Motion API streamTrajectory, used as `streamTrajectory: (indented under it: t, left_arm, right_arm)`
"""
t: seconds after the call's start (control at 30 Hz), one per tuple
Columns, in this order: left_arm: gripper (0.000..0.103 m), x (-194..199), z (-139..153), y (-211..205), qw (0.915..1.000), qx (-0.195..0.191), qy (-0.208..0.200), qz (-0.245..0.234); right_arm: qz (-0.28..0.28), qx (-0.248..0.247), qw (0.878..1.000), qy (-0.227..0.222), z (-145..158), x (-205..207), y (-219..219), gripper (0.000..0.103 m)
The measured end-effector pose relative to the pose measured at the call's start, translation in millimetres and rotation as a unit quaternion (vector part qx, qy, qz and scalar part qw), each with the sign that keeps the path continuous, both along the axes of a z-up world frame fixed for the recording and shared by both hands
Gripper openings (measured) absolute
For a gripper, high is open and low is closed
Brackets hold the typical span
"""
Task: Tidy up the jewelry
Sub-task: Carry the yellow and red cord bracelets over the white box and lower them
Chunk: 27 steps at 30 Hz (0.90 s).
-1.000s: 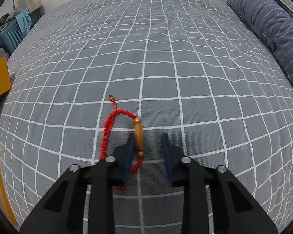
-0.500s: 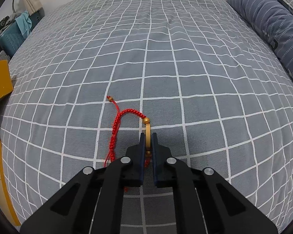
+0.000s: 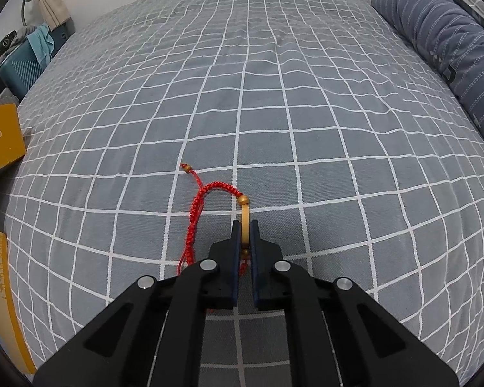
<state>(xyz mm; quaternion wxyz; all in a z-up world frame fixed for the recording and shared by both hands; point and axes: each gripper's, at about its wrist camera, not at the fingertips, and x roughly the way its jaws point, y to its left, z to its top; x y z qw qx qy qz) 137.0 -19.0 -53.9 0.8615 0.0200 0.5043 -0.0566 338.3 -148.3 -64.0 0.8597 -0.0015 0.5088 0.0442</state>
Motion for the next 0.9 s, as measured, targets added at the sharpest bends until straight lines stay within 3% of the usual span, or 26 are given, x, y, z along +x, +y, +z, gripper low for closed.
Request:
streamTrajectory:
  t: [0.5,0.9]
  left_arm:
    - [0.009,0,31,18,0.9995,-0.011,-0.022,0.020]
    - [0.009,18,59,62,0.9971,-0.009,-0.037,0.066]
  right_arm:
    - [-0.005,0.017,0.999,-0.028,31,-30,-4,0.005]
    - [0.005,0.017,0.998,-0.067,71,-73,6,0.005]
